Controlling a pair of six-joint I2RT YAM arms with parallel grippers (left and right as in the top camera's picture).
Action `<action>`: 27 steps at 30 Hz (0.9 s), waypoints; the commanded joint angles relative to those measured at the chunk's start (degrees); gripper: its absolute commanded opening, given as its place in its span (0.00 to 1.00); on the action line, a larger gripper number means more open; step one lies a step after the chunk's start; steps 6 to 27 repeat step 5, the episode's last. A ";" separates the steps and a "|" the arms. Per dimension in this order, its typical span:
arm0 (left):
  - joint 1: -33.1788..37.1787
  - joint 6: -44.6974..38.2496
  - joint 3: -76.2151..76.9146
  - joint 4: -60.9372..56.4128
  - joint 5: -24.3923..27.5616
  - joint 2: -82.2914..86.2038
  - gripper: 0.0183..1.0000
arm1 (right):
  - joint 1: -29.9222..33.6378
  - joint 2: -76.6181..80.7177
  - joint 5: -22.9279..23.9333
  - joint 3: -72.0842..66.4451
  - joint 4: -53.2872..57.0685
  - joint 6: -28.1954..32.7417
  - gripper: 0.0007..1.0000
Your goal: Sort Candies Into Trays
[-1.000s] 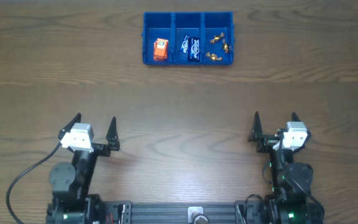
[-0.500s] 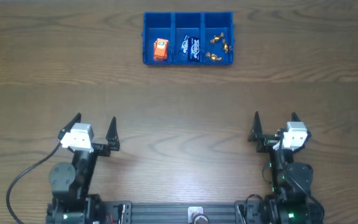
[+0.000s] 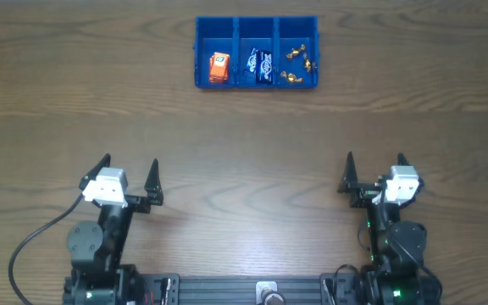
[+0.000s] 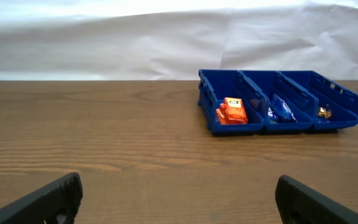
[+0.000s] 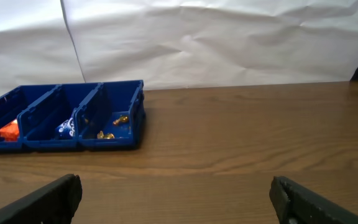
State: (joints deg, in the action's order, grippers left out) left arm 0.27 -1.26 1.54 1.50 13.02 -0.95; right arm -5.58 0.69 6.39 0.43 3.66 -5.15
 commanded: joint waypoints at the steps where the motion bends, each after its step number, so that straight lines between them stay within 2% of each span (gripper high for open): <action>1: 0.07 0.57 -1.27 1.66 0.76 0.33 1.00 | 0.20 -0.39 -0.09 0.04 0.52 0.52 1.00; 27: 0.07 0.57 -1.27 1.66 0.76 0.33 1.00 | 0.20 -0.39 -0.09 0.04 0.50 0.52 1.00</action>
